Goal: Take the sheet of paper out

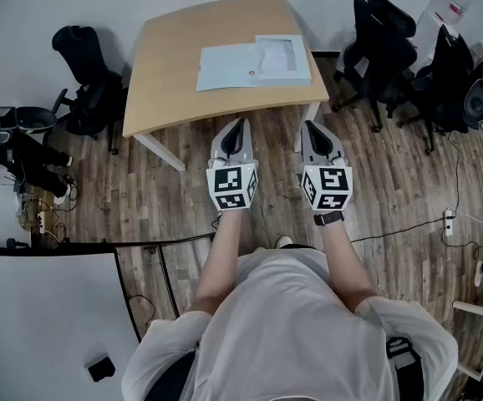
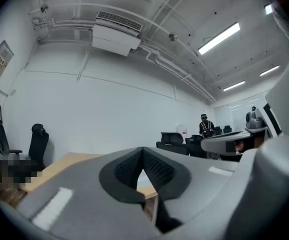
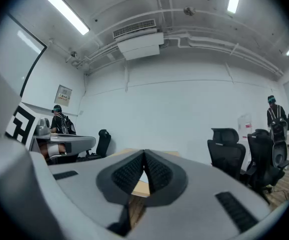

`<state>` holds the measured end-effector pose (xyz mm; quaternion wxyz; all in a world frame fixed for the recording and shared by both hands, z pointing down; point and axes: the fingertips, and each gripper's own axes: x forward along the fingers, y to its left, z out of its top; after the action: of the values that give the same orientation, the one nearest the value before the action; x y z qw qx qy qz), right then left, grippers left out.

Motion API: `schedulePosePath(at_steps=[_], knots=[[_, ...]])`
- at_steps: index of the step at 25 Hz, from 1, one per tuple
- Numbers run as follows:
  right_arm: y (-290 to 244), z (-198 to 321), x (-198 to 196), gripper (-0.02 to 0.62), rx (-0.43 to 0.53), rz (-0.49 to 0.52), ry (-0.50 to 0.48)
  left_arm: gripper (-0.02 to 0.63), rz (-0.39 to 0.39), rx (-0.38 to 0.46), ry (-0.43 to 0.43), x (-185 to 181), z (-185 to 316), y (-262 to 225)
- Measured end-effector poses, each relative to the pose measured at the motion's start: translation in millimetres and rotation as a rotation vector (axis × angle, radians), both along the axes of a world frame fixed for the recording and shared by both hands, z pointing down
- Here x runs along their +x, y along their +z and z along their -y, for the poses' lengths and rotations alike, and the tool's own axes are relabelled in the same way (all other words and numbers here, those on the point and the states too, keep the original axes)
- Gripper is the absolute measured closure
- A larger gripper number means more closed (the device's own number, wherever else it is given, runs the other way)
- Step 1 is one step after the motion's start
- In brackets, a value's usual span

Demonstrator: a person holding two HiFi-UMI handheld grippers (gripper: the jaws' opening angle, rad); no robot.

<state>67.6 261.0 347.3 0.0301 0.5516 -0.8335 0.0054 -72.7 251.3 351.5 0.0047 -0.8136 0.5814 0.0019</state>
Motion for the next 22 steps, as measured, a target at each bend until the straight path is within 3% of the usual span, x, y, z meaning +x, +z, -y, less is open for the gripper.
schedulePosePath(at_steps=[8, 14, 22], knots=[[2, 19, 44, 0.583, 0.006, 0.051, 0.012, 0.597, 0.033, -0.002, 0.006, 37, 19, -4], [24, 35, 62, 0.583, -0.045, 0.135, -0.066, 0.597, 0.020, -0.050, -0.018, 53, 29, 24], [37, 80, 56, 0.582, -0.083, 0.103, -0.125, 0.597, 0.008, -0.053, -0.009, 66, 87, 25]])
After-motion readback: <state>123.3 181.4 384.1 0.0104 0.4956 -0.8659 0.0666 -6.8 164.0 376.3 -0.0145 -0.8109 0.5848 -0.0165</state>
